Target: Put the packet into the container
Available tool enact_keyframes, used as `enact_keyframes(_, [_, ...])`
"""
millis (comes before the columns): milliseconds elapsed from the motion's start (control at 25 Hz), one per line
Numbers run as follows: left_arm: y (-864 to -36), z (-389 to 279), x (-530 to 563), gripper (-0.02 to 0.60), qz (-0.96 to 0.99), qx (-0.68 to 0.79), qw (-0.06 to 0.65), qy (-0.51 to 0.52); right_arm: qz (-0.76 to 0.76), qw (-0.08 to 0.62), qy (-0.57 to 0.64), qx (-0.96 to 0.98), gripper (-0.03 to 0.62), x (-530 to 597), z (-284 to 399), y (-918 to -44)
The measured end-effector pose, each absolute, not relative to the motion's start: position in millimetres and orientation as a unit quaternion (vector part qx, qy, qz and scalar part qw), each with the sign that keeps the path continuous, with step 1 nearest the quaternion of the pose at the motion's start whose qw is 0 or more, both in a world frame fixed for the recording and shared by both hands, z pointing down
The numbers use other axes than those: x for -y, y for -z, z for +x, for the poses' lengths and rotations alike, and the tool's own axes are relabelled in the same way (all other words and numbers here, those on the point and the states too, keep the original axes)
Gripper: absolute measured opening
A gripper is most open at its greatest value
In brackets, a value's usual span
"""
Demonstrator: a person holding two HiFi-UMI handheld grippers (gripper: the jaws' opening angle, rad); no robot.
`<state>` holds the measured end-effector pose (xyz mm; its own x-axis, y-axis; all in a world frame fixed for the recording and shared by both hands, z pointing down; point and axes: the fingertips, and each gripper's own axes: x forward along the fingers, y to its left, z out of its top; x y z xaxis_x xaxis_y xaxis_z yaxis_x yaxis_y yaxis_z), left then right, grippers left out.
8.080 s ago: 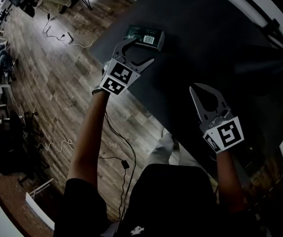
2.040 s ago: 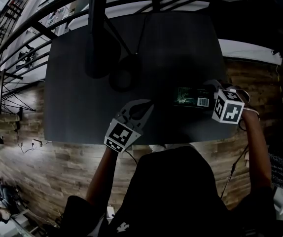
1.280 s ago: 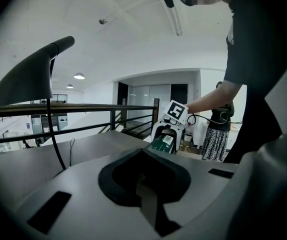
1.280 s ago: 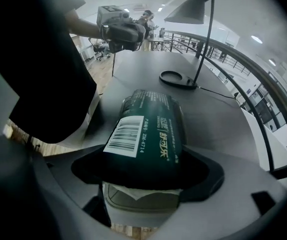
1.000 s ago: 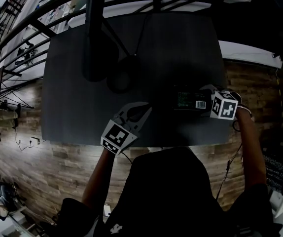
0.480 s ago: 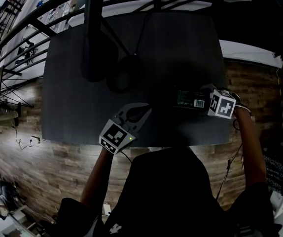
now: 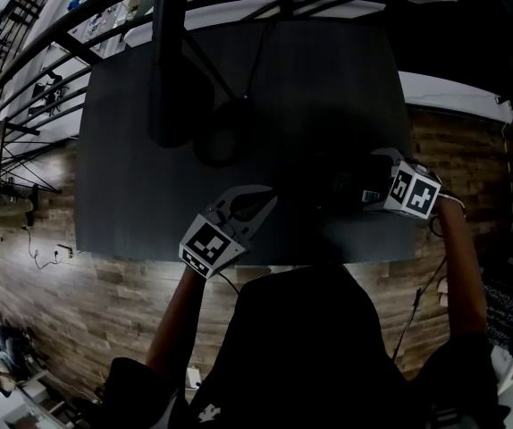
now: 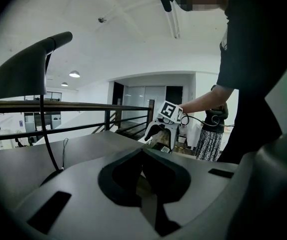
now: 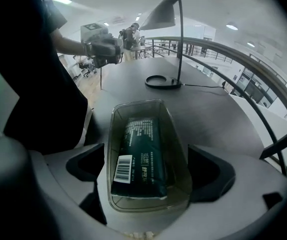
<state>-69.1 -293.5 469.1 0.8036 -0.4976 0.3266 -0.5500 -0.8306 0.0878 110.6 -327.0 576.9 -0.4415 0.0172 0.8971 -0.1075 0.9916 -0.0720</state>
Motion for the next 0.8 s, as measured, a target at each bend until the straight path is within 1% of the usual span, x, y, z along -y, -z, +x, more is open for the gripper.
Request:
enact_keyframes(280, [-467.6,-61.8,295.2,0.005,0.947,0.274,0.086,-0.146,0.041,0.517,-0.047,0.854,0.502,326.4,111.0,-566.1])
enact_keyframes(520, [-467.0,-63.6,298.3,0.005,0.943,0.288,0.088,-0.141,0.088,0.454,-0.051,0.885,0.499,329.4,96.5,-538.6])
enact_keyframes(560, [-466.5,-64.1,299.1,0.005,0.942,0.292,0.088,-0.139,0.099,0.44,-0.051,0.891,0.476,329.3,92.4,-531.7])
enact_keyframes(680, [-462.9,-62.6,301.4,0.005,0.94,0.301,0.087,-0.132,0.14,0.391,-0.044,0.909,0.322,328.3,79.3,-510.5])
enact_keyframes(720, [-461.4,-61.3,301.8,0.005,0.94,0.303,0.085,-0.13,0.15,0.375,-0.044,0.914,0.292,326.8,74.8,-503.8])
enact_keyframes(800, [-458.4,-58.1,302.0,0.005,0.94,0.304,0.082,-0.127,0.164,0.343,-0.046,0.924,0.264,321.4,65.8,-490.5])
